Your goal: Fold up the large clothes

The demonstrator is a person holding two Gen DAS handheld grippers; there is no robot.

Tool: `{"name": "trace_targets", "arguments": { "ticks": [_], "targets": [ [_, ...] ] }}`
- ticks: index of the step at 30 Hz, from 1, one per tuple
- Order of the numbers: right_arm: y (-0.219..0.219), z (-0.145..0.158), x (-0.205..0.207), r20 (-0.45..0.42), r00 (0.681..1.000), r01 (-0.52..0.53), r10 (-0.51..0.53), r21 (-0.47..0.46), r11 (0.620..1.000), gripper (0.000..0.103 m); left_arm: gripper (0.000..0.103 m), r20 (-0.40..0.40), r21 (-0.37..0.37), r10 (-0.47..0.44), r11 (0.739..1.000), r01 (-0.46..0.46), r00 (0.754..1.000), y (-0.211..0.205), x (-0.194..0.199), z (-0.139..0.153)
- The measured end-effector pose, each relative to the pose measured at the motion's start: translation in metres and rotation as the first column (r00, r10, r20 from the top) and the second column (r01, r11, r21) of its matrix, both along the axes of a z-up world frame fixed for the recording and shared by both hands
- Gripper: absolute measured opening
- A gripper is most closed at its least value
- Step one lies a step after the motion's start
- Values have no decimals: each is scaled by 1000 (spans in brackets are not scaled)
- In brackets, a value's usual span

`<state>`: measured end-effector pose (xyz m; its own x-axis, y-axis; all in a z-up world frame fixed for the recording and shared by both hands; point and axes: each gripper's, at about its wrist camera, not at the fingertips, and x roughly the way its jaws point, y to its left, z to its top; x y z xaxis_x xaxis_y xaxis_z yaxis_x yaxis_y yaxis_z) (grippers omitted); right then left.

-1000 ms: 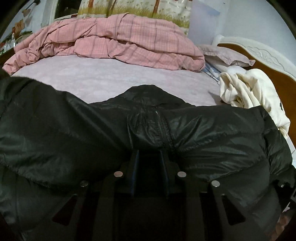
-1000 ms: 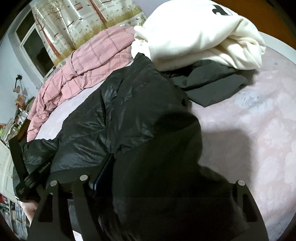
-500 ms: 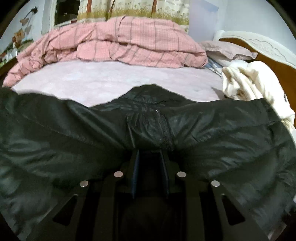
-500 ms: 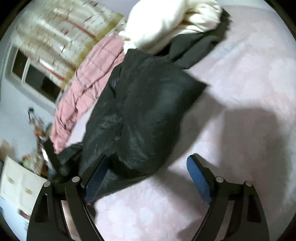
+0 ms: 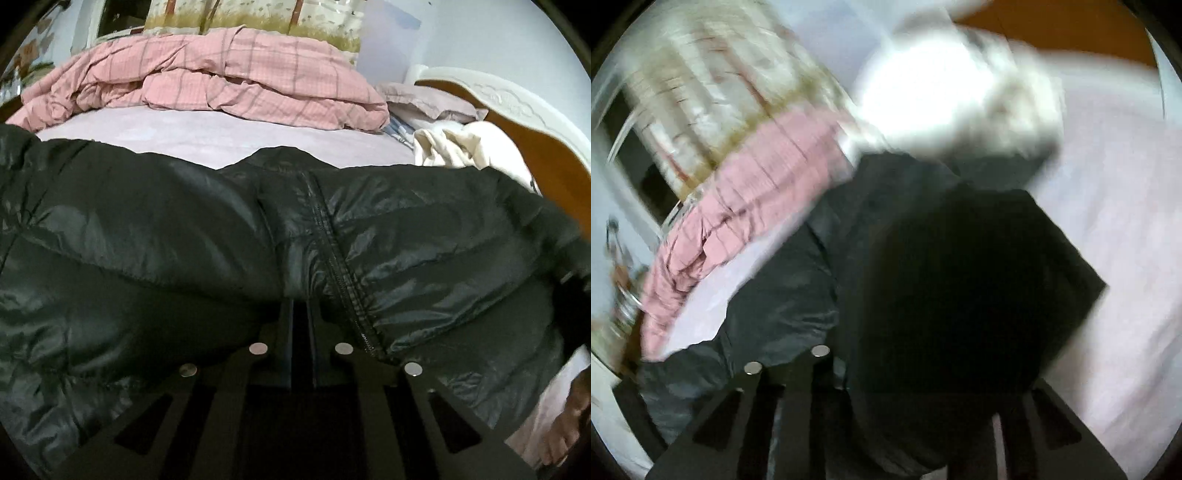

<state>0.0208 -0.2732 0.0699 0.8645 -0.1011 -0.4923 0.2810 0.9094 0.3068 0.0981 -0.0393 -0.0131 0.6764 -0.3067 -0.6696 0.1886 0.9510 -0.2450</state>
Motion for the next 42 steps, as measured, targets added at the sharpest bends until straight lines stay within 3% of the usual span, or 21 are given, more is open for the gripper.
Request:
{"name": "trace_targets", "arguments": {
  "ticks": [2, 5, 8, 11, 17, 21, 23, 25, 26, 29, 34, 36, 38, 40, 42],
  "targets": [
    [35, 35, -10, 111, 989, -77, 93, -146, 986, 23, 7, -3, -15, -2, 1000, 2, 1000, 2, 0, 0],
    [68, 71, -17, 206, 950, -215, 235, -118, 970, 23, 2, 13, -13, -15, 1000, 15, 1000, -1, -2, 0],
    [95, 88, -20, 230, 926, -281, 299, -110, 953, 22, 0, 31, -26, -22, 999, 23, 999, -5, -6, 2],
    [101, 97, -28, 253, 924, -270, 287, -103, 957, 20, 0, 34, -73, -52, 996, 54, 998, -16, -8, 5],
    [64, 114, -37, 256, 945, -177, 205, -129, 976, 20, 0, 35, -107, -161, 981, 164, 986, -76, -9, 12],
    [28, 111, -41, 239, 963, -80, 123, -184, 980, 20, 0, 46, -54, -211, 976, 213, 976, -127, -9, 13],
    [18, 109, -39, 224, 972, -17, 66, -214, 977, 20, 0, 23, -65, -218, 974, 219, 976, -132, -7, 15],
    [15, 109, -38, 222, 973, -1, 55, -234, 972, 20, 0, 18, -150, -224, 963, 224, 974, -112, -9, 22],
    [13, 109, -38, 220, 973, -11, 64, -233, 972, 20, 2, 30, -139, -216, 966, 218, 976, -101, -13, 28],
    [14, 111, -37, 225, 968, -59, 108, -214, 975, 21, 2, 101, -4, -138, 990, 139, 985, -55, -31, 54],
    [52, 110, -34, 227, 954, -133, 198, -274, 952, 22, 2, 208, -20, 32, 999, -29, 978, 46, -49, 104],
    [86, 103, -31, 227, 952, -103, 205, -392, 914, 24, 2, 258, -52, 106, 994, -96, 960, 82, -57, 116],
    [129, 87, -28, 181, 953, -115, 245, -530, 840, 25, 2, 279, -102, 166, 985, -142, 946, 108, -65, 115],
    [160, 74, -27, 139, 943, -165, 302, -593, 788, 25, 2, 244, -182, 194, 972, -152, 950, 131, -64, 100],
    [192, 57, -26, 87, 934, -207, 345, -656, 726, 25, 2, 197, -200, 205, 966, -166, 959, 143, -63, 82]
  ]
}}
